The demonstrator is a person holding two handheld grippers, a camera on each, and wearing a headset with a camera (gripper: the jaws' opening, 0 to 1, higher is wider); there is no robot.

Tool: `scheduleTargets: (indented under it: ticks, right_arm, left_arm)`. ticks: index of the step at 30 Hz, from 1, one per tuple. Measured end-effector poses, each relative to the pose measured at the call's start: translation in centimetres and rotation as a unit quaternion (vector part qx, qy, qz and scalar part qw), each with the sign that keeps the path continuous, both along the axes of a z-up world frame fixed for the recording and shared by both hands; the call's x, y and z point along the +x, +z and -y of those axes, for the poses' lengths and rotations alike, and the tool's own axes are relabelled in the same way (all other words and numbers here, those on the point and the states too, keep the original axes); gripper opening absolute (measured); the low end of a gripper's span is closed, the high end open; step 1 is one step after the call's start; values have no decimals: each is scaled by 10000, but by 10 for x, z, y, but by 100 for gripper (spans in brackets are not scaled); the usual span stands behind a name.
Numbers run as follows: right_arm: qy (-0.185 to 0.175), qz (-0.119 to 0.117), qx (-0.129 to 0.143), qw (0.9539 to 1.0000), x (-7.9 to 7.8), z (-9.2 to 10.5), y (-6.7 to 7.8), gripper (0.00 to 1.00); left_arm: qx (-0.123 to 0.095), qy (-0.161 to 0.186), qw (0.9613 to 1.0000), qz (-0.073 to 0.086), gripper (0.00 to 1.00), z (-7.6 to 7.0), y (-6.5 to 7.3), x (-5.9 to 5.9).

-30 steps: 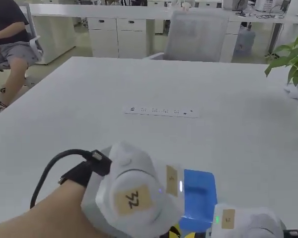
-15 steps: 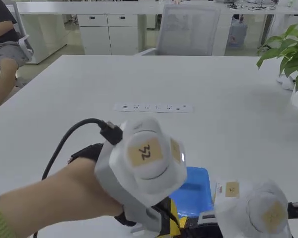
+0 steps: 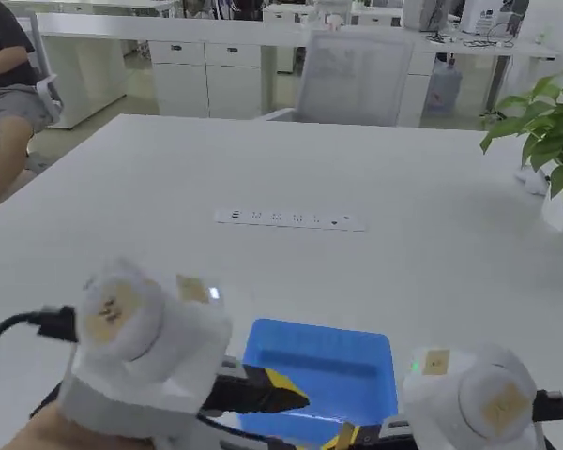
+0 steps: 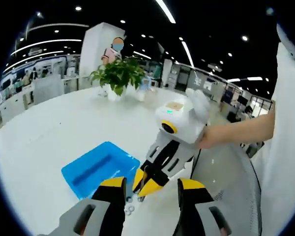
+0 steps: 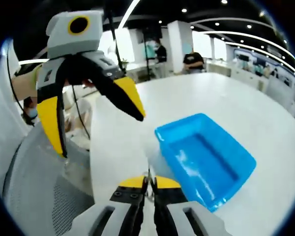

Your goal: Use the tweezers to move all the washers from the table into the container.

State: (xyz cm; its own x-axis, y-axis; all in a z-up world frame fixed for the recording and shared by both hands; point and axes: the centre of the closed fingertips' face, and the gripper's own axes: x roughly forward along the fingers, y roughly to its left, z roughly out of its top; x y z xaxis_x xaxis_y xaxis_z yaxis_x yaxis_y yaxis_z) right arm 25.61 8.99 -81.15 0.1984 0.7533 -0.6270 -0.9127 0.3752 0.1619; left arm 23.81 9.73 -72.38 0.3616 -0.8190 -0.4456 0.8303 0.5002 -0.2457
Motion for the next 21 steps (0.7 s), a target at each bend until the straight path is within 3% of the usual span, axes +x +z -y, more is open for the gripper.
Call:
scheduleTargets:
  ticks: [3, 5, 8, 11, 14, 15, 16, 18, 19, 21]
  right_arm:
    - [-59, 48, -21, 10000, 0, -2, 0, 2]
    - [-167, 65, -5, 9998, 3, -2, -1, 2]
    - [-274, 76, 44, 9996, 3, -2, -1, 2]
    - [-217, 444, -78, 9987, 3, 0, -1, 2]
    - [-305, 496, -91, 9983, -3, 1, -2, 2]
    - [-320, 519, -88, 9981, -4, 1, -2, 2]
    - [-345, 548, -96, 9979, -5, 2, -2, 2]
    - [-392, 571, -114, 9975, -7, 2, -1, 2]
    - [-410, 570, -115, 9975, -7, 2, -1, 2]
    - [-481, 543, -92, 9973, -6, 3, -1, 2]
  left_arm:
    - [-67, 519, 9985, 176, 56, -16, -4, -6]
    - [-95, 759, 9969, 189, 62, -23, -8, -12]
    - [-53, 1133, 9926, 424, 69, -31, -9, -17]
    - [143, 1629, 9823, 918, 74, -41, -10, -18]
    - [221, 1913, 9755, 1062, 82, -45, -13, -19]
    - [187, 2007, 9721, 1198, 85, -46, -12, -18]
    - [144, 2050, 9710, 1223, 87, -45, -11, -17]
    - [-31, 2263, 9651, 1321, 92, -46, -7, -14]
    - [-127, 2307, 9619, 1459, 94, -44, -4, -12]
    - [-151, 2293, 9593, 1641, 98, -44, 0, -9]
